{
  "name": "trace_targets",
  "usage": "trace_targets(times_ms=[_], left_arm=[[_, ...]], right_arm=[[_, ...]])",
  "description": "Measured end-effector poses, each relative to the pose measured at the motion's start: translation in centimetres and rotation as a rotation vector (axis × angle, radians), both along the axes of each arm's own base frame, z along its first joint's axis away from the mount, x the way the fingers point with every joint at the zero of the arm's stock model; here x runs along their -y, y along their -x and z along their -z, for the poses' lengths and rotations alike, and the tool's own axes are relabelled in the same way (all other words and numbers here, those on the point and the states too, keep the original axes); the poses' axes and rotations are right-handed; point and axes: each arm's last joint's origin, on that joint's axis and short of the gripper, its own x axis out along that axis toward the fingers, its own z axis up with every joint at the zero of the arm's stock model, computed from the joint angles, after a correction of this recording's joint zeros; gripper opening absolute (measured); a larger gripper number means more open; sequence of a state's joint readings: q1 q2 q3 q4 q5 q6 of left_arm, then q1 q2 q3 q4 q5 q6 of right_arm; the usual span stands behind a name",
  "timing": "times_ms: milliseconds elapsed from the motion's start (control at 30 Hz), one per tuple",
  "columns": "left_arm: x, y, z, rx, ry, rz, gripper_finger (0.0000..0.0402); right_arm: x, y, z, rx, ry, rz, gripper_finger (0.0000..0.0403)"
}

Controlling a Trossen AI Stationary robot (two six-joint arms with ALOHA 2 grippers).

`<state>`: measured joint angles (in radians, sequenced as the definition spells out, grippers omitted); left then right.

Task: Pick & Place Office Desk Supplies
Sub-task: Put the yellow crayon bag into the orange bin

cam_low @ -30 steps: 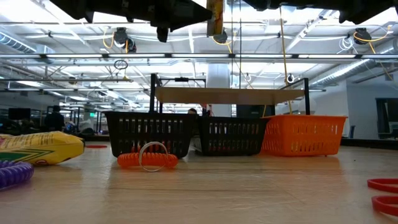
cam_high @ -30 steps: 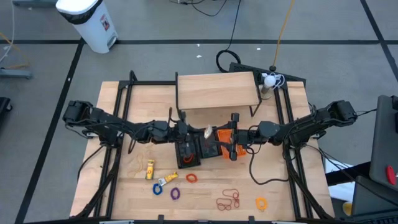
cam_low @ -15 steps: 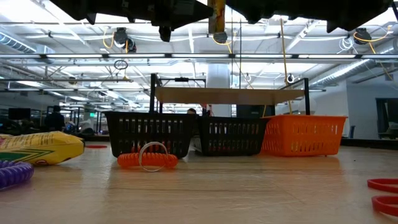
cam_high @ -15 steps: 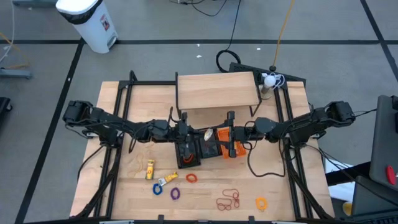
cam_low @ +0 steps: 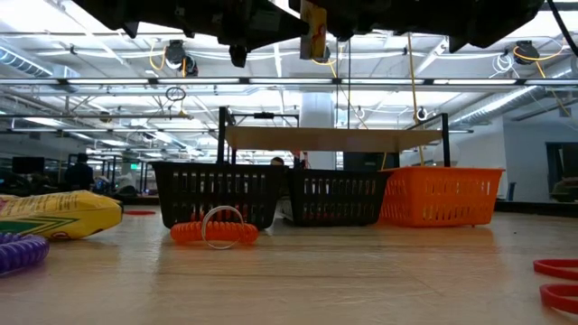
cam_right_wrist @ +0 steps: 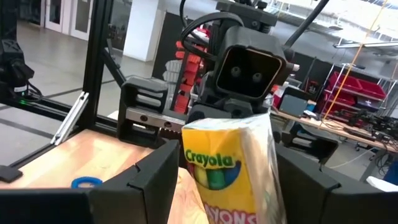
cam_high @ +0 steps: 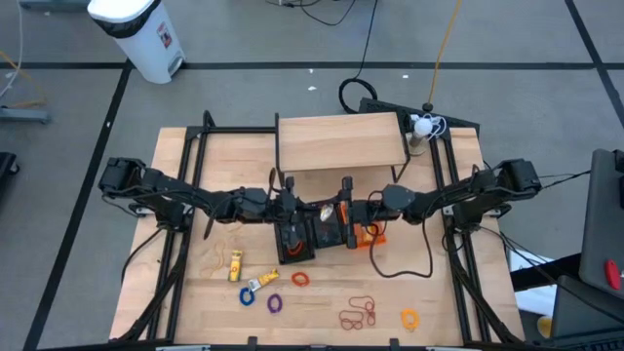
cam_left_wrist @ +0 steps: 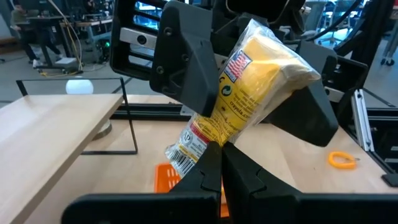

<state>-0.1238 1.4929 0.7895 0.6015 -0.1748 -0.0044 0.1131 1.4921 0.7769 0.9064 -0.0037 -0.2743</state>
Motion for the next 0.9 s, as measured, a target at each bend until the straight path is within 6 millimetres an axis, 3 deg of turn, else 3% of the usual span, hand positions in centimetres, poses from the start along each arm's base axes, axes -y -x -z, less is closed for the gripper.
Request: trace_targets(times_ms=[167,333,367,667,900], left_arm=[[0.0,0.0,0.0,-0.005,0.0,-0.002,0.0],[0.0,0.0,0.1,-0.015,0.002,-0.009,0.0],[0.0,0.0,0.1,-0.016,0.002,-0.01,0.0],[0.1,0.0,0.2,-0.021,0.002,0.013,0.0005],[1.0,0.1,0.2,-0.03,-0.037,0.175,0.0063]], right_arm=[[-0.2,0.2,-0.3,0.007,-0.005,0.02,0.0179],[-0.4,0.2,-0.1,-0.011,0.003,0.088,0.0062],[-0.4,0.2,-0.1,-0.014,0.013,0.086,0.0054],[-1.1,0.7,-0.5,-0.023,0.037,0.136,0.0057],[-1.4,1.6,-1.5,-0.035,0.039,0.176,0.0057]])
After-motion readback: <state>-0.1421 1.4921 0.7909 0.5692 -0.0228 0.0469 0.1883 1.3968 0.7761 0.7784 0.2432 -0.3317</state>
